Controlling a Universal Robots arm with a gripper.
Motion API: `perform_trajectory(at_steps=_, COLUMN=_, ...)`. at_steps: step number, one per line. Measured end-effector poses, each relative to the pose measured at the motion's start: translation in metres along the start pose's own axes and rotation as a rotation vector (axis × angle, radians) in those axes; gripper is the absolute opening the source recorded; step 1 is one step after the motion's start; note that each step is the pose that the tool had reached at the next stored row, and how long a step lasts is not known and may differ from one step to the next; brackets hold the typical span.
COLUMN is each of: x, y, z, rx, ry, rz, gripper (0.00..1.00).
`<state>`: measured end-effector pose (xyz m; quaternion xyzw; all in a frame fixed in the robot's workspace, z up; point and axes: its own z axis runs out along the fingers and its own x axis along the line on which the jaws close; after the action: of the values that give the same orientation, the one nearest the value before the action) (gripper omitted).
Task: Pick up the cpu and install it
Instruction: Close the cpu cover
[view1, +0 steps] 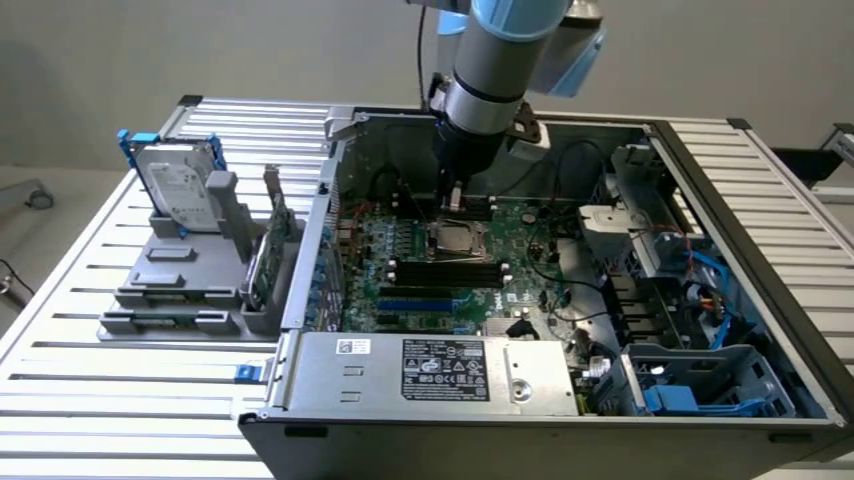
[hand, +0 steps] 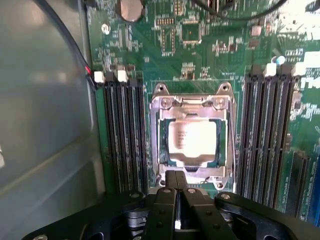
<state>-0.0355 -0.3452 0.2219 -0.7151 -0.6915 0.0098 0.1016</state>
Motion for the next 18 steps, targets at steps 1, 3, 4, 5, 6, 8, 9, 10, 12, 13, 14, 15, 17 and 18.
perform_trajectory(at_steps=1, x=0.000, y=-0.0010, z=0.0003, rx=0.0015, ry=-0.0002, rz=0.000, gripper=0.11)
perform_trajectory(at_steps=3, x=-0.001, y=-0.0024, z=0.0006, rx=0.0016, ry=-0.0001, rz=0.000, gripper=0.11)
perform_trajectory(at_steps=4, x=-0.001, y=-0.0031, z=0.0015, rx=0.0016, ry=0.0001, rz=0.000, gripper=0.11)
perform_trajectory(at_steps=5, x=-0.001, y=-0.0040, z=0.0027, rx=0.0014, ry=0.0002, rz=0.001, gripper=0.11)
perform_trajectory(at_steps=6, x=-0.002, y=-0.0044, z=0.0040, rx=0.0012, ry=0.0005, rz=0.003, gripper=0.11)
perform_trajectory(at_steps=8, x=-0.003, y=-0.0052, z=0.0067, rx=0.0009, ry=0.0001, rz=0.006, gripper=0.11)
perform_trajectory(at_steps=9, x=-0.004, y=-0.0055, z=0.0073, rx=0.0011, ry=0.0000, rz=0.007, gripper=0.11)
perform_trajectory(at_steps=10, x=-0.004, y=-0.0058, z=0.0077, rx=0.0015, ry=0.0003, rz=0.008, gripper=0.11)
perform_trajectory(at_steps=12, x=-0.006, y=-0.0063, z=0.0081, rx=0.0019, ry=0.0007, rz=0.011, gripper=0.11)
perform_trajectory(at_steps=13, x=-0.007, y=-0.0064, z=0.0081, rx=0.0021, ry=0.0009, rz=0.012, gripper=0.11)
perform_trajectory(at_steps=14, x=-0.009, y=-0.0066, z=0.0083, rx=0.0021, ry=0.0012, rz=0.013, gripper=0.11)
perform_trajectory(at_steps=15, x=-0.010, y=-0.0065, z=0.0086, rx=0.0021, ry=0.0014, rz=0.015, gripper=0.11)
perform_trajectory(at_steps=17, x=-0.011, y=-0.0062, z=0.0112, rx=0.0018, ry=0.0021, rz=0.017, gripper=0.11)
perform_trajectory(at_steps=18, x=-0.012, y=-0.0060, z=0.0129, rx=0.0016, ry=0.0022, rz=0.019, gripper=0.11)
